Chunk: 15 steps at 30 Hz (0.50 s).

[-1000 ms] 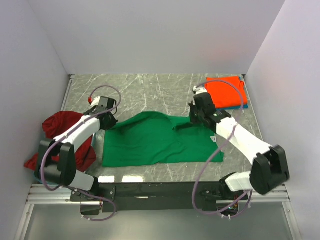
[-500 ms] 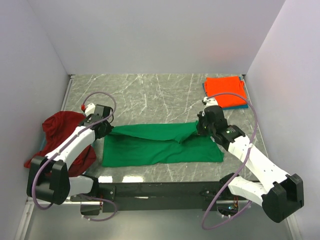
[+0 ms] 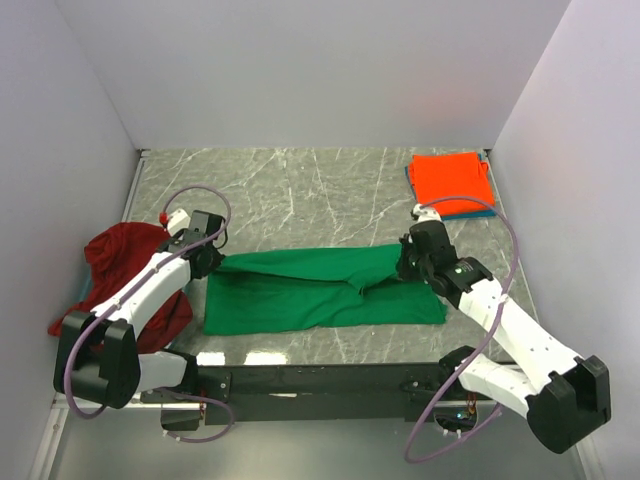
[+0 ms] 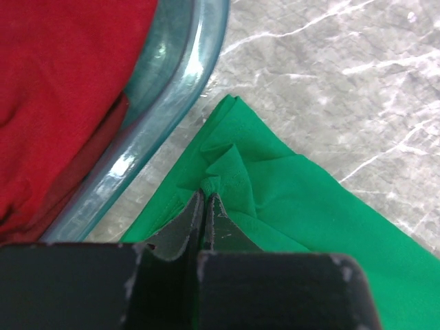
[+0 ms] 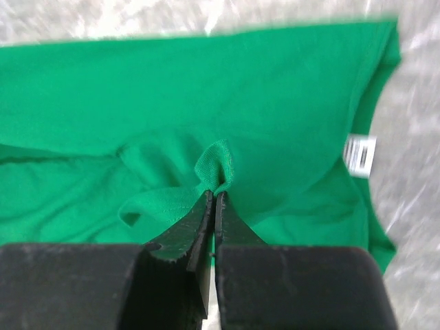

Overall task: Fold and stack the t-shirts
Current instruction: Fold the tshirt

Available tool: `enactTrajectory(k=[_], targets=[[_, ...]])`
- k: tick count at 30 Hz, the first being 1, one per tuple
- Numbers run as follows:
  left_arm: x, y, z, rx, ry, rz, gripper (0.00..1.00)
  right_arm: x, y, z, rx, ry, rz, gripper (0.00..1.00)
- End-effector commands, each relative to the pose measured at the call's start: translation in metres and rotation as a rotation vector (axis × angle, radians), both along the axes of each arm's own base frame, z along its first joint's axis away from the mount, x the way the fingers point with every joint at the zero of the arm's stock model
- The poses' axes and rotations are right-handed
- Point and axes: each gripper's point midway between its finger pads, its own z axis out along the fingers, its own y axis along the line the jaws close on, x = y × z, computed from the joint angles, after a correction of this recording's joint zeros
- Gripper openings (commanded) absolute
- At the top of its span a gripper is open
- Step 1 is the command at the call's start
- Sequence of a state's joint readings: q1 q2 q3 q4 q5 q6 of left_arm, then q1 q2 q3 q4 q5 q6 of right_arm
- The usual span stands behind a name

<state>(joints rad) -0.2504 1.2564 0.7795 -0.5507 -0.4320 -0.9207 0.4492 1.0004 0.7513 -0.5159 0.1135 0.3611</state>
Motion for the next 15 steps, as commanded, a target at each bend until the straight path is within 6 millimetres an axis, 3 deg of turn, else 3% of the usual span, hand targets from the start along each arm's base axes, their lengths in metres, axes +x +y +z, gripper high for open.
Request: enactTrajectory(k=[1,3,4,6,7,10,15], targets=[[-0.005,0.009,0.007,0.03,-0.01,0.051,0.04,-0.028,-0.009,-0.018,0.039,0.101,-0.096,0.05],[-0.007,0.011,0.008,0.029,-0.012,0.063,0.09,-0.044,-0.012,-0.032,0.051,0.153,-0.116,0.13],[-0.007,0.011,0.01,0.03,-0.014,0.064,0.23,-0.051,-0.014,-0.033,0.065,0.166,-0.128,0.2],[-0.009,0.01,0.012,0.025,-0.006,0.071,0.44,-0.063,-0.015,-0.042,0.069,0.201,-0.13,0.43],[-0.005,0.008,0.016,0.018,-0.017,0.063,0.56,-0.067,-0.016,-0.04,0.079,0.202,-0.134,0.6],[0.001,-0.005,0.03,-0.002,-0.052,0.026,0.78,-0.067,-0.012,-0.029,0.115,0.172,-0.122,0.69],[0.017,-0.035,0.056,-0.05,-0.136,-0.067,0.99,-0.058,-0.008,-0.007,0.145,0.106,-0.102,0.73]])
